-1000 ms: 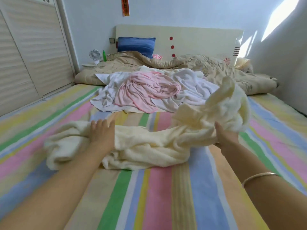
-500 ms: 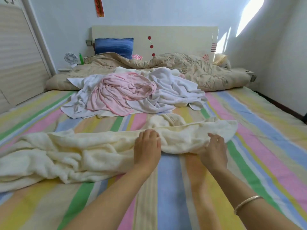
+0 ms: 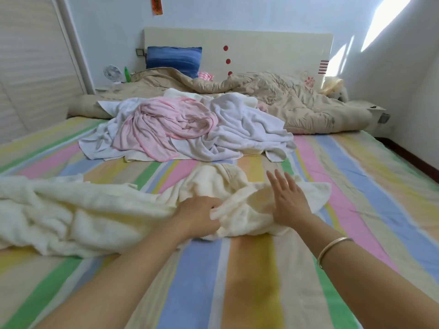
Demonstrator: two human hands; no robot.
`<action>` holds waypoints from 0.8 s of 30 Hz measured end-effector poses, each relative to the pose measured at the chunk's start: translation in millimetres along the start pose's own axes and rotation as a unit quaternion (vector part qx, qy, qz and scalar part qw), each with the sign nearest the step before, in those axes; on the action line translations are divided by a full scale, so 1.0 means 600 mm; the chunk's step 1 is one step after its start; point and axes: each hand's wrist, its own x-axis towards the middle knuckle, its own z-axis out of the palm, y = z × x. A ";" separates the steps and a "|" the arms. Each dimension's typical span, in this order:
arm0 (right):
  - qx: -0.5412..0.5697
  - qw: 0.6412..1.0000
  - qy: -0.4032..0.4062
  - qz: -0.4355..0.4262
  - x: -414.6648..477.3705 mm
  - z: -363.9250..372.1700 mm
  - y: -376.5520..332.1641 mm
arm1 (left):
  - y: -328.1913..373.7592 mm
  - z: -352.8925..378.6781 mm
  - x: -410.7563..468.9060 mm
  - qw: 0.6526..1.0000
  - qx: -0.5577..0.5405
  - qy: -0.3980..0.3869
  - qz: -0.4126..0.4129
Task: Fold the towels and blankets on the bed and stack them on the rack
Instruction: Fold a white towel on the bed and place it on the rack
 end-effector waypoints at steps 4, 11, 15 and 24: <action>-0.134 0.979 -0.022 -0.152 0.012 -0.014 0.016 | 0.059 0.024 -0.095 0.959 -0.128 -0.251 0.024; -0.223 0.938 -0.023 -0.266 -0.081 -0.059 0.089 | 0.083 0.042 -0.182 0.927 -0.192 -0.312 -0.084; -0.219 0.937 -0.130 -0.238 -0.212 -0.105 0.144 | 0.096 0.031 -0.203 0.929 -0.142 -0.326 -0.100; -0.055 0.942 -0.307 -0.123 -0.468 -0.146 0.174 | 0.175 0.023 -0.244 0.873 0.034 -0.453 -0.176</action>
